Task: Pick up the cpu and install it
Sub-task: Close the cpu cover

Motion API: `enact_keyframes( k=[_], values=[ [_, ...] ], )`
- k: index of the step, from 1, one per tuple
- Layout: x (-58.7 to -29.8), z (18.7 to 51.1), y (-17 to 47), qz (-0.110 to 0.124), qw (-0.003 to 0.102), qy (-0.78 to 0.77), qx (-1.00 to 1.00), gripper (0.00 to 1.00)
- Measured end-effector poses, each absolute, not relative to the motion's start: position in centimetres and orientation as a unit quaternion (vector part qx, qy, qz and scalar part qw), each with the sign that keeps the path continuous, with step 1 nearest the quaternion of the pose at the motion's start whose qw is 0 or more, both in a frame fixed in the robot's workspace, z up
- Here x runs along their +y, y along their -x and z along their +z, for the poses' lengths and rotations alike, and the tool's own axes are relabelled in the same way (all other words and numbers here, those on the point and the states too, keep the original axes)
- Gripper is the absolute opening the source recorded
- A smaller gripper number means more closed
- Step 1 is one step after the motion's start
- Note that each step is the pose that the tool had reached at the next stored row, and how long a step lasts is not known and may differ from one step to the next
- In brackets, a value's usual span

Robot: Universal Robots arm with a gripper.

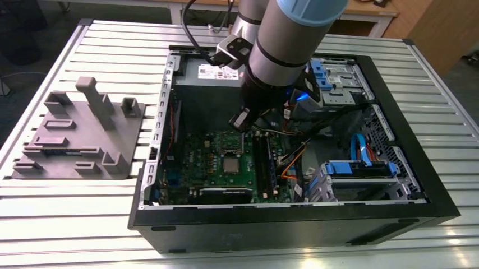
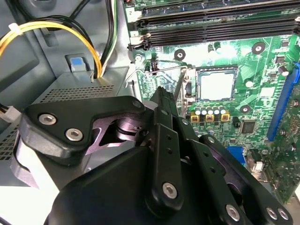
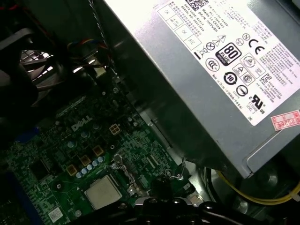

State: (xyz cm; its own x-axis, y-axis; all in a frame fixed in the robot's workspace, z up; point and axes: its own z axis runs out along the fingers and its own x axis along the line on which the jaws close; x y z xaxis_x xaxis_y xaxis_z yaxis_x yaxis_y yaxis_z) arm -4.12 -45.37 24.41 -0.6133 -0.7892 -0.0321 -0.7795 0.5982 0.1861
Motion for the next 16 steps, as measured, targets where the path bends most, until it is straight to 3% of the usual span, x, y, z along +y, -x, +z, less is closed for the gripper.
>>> enact_keyframes(
  k=[16],
  values=[
    [-45.71, 24.41, 4.11, -0.091, 0.027, -0.439, -0.893, 0.10]
  ],
)
